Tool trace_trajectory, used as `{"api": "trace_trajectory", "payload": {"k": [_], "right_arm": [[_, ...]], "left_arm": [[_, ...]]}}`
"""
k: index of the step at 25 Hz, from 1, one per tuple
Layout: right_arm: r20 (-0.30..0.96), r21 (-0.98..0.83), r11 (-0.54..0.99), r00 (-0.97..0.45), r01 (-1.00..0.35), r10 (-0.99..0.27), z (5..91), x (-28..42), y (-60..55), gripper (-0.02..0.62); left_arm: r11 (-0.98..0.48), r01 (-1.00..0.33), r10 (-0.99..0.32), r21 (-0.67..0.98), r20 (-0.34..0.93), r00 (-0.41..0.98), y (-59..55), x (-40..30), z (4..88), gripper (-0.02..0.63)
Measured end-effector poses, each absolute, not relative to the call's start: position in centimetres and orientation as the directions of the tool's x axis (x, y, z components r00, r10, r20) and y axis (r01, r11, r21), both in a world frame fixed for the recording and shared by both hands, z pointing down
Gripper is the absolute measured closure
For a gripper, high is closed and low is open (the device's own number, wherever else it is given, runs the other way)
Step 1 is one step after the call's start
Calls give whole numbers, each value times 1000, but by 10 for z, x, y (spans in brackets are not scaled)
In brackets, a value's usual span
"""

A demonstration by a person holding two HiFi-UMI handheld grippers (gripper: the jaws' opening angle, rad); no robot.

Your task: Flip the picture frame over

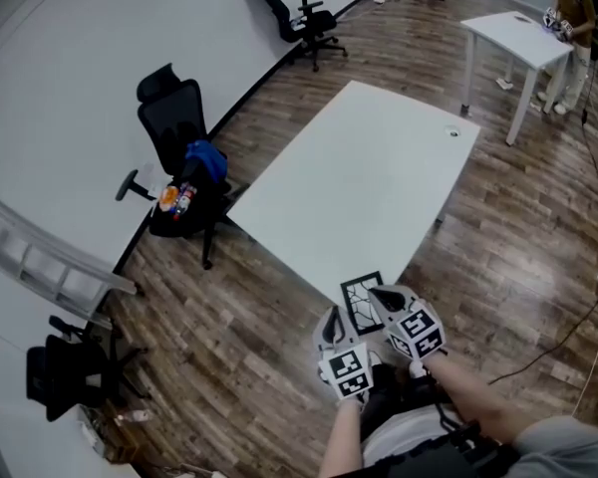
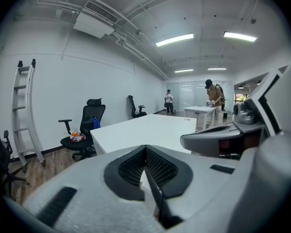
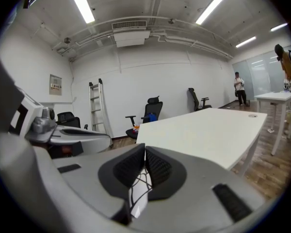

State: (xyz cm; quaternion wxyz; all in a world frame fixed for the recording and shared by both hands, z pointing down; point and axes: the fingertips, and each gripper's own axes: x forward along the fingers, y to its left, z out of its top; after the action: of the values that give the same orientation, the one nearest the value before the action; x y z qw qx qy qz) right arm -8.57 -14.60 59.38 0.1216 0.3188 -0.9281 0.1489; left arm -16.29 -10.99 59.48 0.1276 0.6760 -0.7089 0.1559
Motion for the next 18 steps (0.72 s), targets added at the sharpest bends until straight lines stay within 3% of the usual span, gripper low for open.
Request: {"api": "trace_trajectory", "payload": {"k": [9, 18], "right_arm": [[384, -204, 643, -665, -738, -641, 621, -85, -175, 588], [434, -210, 562, -592, -800, -680, 642, -64, -178, 586]], "left_arm": [[-118, -993, -862, 4, 496, 104, -132, -177, 637, 604], [-253, -967, -830, 4, 514, 219, -140, -174, 651, 604]]}}
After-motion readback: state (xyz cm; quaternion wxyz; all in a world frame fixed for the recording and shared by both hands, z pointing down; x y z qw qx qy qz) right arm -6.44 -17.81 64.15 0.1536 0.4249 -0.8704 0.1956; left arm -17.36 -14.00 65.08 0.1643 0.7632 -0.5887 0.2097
